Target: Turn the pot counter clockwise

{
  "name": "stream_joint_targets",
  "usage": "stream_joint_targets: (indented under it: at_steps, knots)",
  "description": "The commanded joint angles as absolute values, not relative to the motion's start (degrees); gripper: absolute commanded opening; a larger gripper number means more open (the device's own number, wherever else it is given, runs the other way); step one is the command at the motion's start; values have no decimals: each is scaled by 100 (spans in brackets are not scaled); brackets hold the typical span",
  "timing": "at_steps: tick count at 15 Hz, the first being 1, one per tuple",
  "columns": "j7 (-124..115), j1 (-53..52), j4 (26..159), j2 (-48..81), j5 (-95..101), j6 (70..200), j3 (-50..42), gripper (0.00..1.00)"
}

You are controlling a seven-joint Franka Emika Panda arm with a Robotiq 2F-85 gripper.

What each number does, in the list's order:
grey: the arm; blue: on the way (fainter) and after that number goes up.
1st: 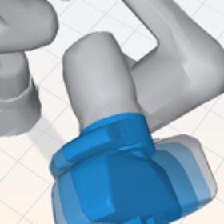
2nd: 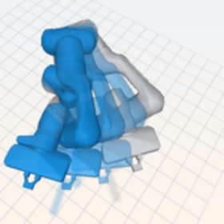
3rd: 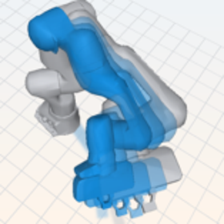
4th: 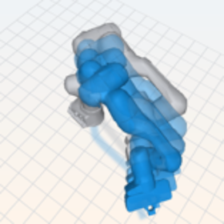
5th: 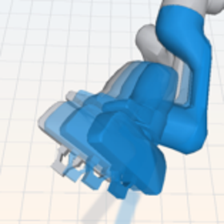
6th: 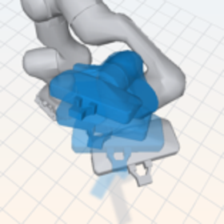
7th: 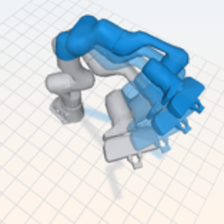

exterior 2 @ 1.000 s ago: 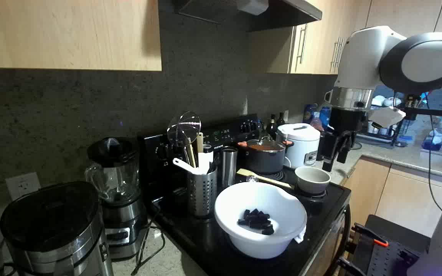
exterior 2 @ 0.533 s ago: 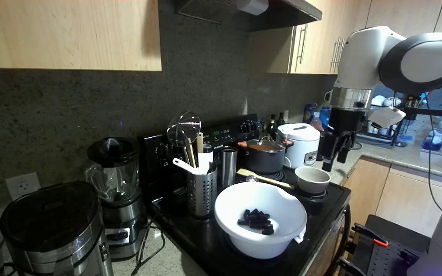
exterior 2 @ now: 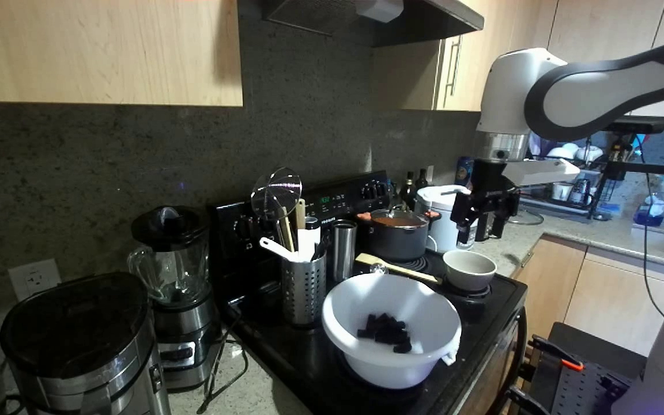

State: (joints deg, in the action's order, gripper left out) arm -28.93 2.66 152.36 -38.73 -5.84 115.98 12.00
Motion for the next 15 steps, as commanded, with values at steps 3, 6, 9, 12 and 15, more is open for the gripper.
stream_joint_targets:
  at_steps: [3, 6, 9, 12, 15]
  knots:
    - [-3954, 711, 14552, -2901, -354, 12408, 1287, 100]
    - [-4981, 1017, 14349, -2518, 229, 13092, 1405, 100]
    - [-6067, 1307, 14046, -2036, 926, 13501, 1407, 100]
    - [-7195, 1537, 13573, -1470, 1804, 13578, 1328, 100]
    - [-8090, 1504, 12948, -786, 2518, 13472, 1108, 100]
